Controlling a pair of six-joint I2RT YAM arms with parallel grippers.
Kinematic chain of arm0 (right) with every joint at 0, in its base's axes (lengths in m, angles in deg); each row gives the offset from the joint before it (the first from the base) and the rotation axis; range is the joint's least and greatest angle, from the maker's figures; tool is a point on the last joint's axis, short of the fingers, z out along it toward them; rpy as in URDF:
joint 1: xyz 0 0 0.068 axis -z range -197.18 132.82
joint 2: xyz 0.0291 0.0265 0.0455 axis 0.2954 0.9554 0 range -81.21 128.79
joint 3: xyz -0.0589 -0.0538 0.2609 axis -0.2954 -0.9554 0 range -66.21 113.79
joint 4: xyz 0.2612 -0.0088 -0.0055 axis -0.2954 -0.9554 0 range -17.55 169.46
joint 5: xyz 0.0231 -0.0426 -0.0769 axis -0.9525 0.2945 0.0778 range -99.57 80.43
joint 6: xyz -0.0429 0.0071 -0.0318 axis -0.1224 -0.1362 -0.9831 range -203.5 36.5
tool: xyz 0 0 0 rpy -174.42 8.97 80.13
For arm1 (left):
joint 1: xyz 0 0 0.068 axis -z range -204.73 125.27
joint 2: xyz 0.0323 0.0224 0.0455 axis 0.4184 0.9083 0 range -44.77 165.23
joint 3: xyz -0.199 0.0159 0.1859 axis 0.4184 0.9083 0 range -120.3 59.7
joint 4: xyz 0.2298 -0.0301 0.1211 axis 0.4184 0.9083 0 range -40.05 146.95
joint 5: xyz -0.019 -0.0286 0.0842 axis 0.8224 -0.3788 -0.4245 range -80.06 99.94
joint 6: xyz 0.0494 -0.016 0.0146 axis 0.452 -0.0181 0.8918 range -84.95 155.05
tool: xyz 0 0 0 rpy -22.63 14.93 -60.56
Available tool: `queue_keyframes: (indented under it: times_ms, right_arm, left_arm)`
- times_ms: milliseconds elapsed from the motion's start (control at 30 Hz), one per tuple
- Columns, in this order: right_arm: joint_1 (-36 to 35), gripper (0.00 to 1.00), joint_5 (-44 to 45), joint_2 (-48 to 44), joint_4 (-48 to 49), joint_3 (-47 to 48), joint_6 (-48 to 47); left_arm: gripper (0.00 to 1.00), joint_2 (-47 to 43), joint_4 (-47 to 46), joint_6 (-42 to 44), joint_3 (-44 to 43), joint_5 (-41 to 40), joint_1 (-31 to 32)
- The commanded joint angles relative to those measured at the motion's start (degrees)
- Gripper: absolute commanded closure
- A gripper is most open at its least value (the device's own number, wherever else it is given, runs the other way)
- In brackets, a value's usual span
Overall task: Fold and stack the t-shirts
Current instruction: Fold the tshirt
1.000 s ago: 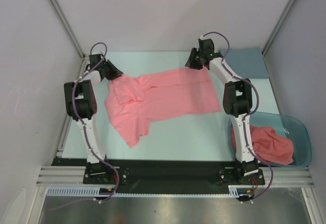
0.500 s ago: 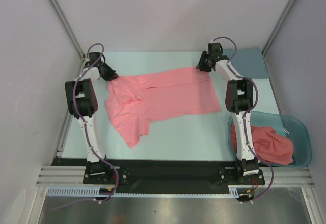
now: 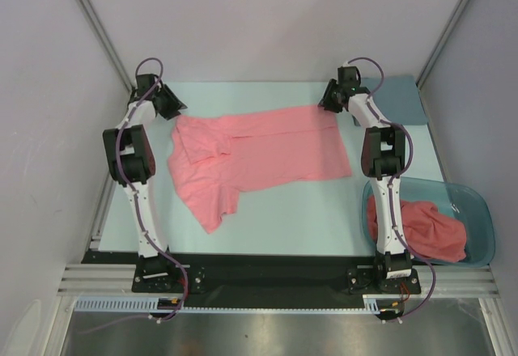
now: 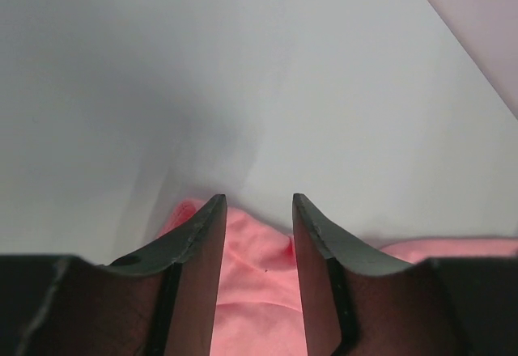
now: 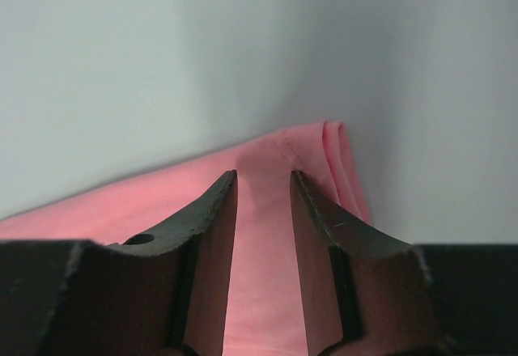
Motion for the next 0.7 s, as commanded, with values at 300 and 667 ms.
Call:
queue_keyframes:
  times_ms: [300,667]
  right_arm:
    - [0.92,0.61,1.98,1.97,-3.55,1.37,-0.71]
    - [0.92,0.61,2.59,2.14,-4.61,1.63,-0.53]
  left_arm:
    - [0.71,-12.23,-1.8,2.37,11.83,2.89,0.44]
    - [0.78,-7.13,5.41,1.13,12.01,-5.55,-1.49]
